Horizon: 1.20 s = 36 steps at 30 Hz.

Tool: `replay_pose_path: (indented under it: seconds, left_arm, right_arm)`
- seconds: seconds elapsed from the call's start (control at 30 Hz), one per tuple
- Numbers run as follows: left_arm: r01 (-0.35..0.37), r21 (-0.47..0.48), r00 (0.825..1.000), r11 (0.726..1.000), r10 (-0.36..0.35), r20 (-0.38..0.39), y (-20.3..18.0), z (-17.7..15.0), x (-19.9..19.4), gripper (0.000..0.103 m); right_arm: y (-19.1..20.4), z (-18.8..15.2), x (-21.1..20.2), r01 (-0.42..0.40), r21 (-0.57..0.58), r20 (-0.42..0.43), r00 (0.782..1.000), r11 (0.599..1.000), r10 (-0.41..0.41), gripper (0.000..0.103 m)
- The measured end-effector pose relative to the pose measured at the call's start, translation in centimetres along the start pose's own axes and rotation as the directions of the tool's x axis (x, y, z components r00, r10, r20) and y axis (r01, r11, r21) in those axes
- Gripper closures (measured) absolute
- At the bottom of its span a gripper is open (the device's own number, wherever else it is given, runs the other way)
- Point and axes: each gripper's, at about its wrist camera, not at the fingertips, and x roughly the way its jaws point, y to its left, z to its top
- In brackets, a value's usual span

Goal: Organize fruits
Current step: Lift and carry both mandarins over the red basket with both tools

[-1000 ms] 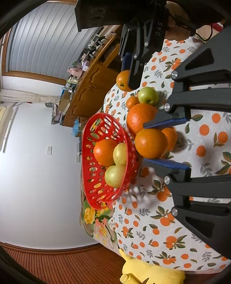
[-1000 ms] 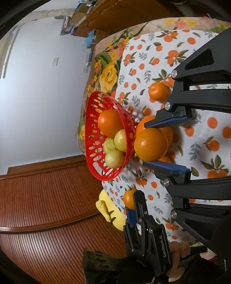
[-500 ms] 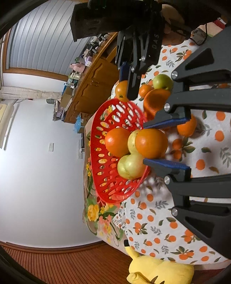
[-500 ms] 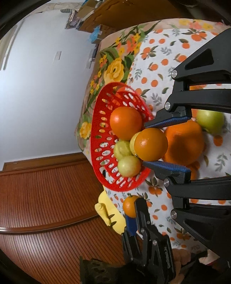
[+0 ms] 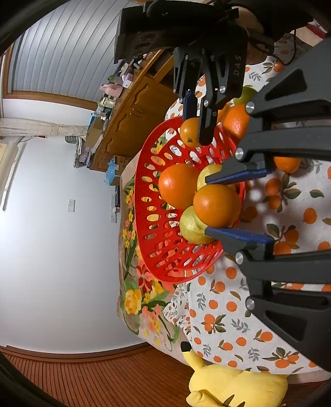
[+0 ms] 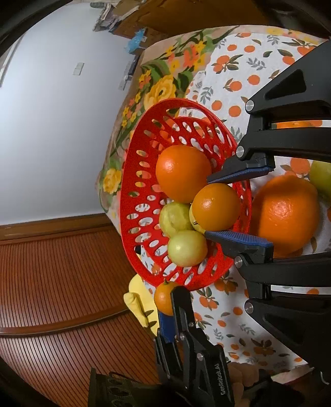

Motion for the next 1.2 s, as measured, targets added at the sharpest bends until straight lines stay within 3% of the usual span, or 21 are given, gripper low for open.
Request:
replay_pose_path:
  seconds: [0.77, 1.2]
  left_arm:
    - [-0.001, 0.041, 0.999, 0.999, 0.003, -0.049, 0.2, 4.1, 5.0, 0.072]
    - [-0.044, 0.050, 0.994, 0.998, 0.048, -0.096, 0.2, 6.1, 9.0, 0.071]
  right_arm:
    - [-1.5, 1.5, 0.5, 0.013, 0.024, 0.014, 1.000, 1.000, -0.013, 0.066]
    - [-2.7, 1.1, -1.1, 0.028, 0.053, 0.043, 0.999, 0.998, -0.031, 0.066]
